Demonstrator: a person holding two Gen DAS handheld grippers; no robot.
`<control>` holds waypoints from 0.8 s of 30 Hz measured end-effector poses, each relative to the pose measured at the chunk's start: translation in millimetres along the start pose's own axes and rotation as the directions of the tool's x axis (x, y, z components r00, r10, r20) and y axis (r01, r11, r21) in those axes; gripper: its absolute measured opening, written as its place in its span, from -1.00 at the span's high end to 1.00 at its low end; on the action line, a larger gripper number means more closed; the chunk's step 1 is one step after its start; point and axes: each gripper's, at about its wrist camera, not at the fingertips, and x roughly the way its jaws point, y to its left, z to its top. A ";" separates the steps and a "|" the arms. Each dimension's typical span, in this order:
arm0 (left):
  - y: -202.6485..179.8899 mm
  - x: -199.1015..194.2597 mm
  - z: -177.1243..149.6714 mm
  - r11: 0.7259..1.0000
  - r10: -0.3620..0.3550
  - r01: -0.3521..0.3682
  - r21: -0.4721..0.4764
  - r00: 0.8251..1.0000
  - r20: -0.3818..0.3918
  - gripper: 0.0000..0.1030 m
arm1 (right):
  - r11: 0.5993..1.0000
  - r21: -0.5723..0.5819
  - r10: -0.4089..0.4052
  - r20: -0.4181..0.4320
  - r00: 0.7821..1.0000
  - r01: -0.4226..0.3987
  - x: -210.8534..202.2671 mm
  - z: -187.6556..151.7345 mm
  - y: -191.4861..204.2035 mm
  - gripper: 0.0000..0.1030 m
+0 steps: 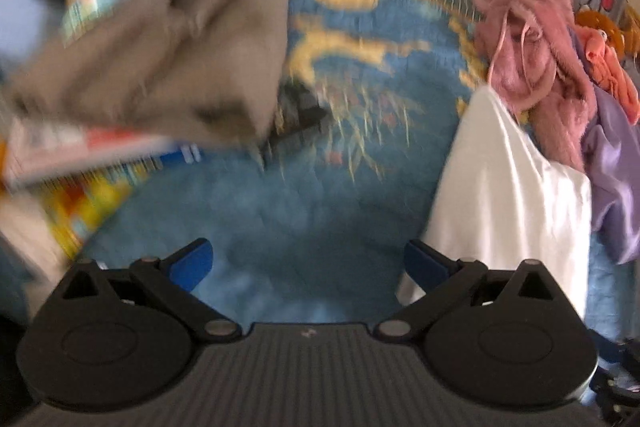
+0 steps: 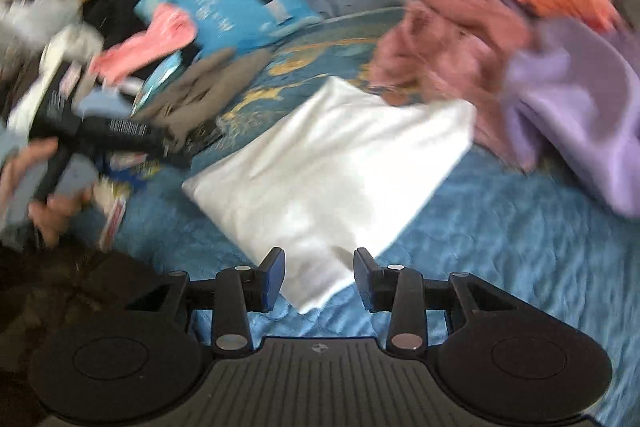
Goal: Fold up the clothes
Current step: 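Press the folded white T-shirt flat with the closed right tool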
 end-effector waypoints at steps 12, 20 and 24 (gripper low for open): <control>-6.2 16.2 -11.4 0.999 -0.012 0.009 -0.033 0.994 -0.104 -0.99 | 0.877 0.462 0.154 -0.011 0.988 -0.131 22.4 -29.5 -32.5 0.29; -30.5 29.4 -16.7 0.957 0.261 -0.248 0.149 0.962 -0.077 -0.99 | 0.877 0.475 0.118 -0.058 0.991 -0.076 36.3 -28.8 -28.6 0.87; -23.1 22.4 -14.9 0.971 0.229 -0.221 0.094 0.971 -0.076 -0.99 | 0.874 0.482 0.112 -0.079 0.991 -0.060 38.2 -29.4 -29.8 0.88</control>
